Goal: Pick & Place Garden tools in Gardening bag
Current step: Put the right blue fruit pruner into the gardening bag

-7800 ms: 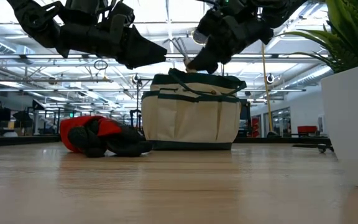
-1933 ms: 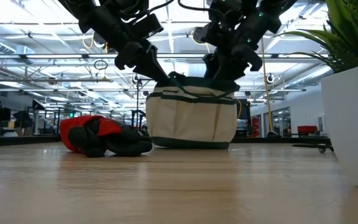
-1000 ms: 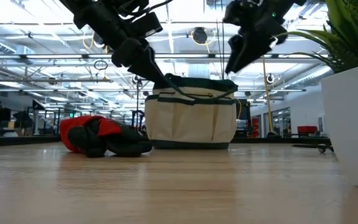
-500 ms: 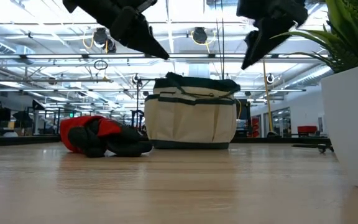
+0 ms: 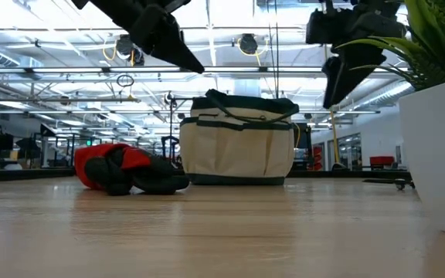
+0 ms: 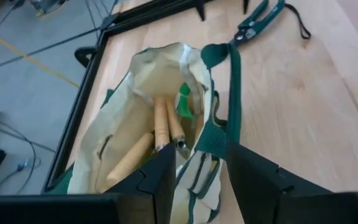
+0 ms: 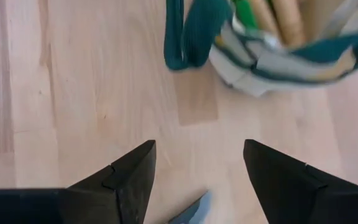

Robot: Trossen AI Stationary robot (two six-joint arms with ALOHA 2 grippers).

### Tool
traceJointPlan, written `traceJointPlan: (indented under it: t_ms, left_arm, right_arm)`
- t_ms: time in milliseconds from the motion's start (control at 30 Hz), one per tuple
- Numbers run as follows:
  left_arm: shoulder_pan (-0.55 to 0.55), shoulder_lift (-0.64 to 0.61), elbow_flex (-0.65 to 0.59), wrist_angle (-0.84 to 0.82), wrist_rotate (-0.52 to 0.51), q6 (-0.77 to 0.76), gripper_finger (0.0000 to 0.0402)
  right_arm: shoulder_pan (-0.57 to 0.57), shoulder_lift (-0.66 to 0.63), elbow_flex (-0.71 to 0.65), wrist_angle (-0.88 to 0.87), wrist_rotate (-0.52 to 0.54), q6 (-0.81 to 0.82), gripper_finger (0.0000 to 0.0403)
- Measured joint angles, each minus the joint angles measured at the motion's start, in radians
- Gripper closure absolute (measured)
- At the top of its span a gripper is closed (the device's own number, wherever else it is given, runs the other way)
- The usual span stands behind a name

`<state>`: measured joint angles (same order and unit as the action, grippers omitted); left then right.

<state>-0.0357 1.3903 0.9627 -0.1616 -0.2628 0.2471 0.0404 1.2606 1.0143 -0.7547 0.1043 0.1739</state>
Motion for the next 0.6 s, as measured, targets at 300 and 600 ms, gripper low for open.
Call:
traceJointPlan:
  t_ms: [300,600]
  left_arm:
    - [0.000,0.000,0.000,-0.011,-0.009,-0.055,0.0254]
    - [0.000,0.000,0.000,-0.021,-0.010,-0.074,0.0254]
  right_arm:
    - [0.057,0.000,-0.031,-0.087,-0.003,0.252,0.0177]
    - [0.124,0.000,-0.089,-0.144,-0.004,0.447,0.0177]
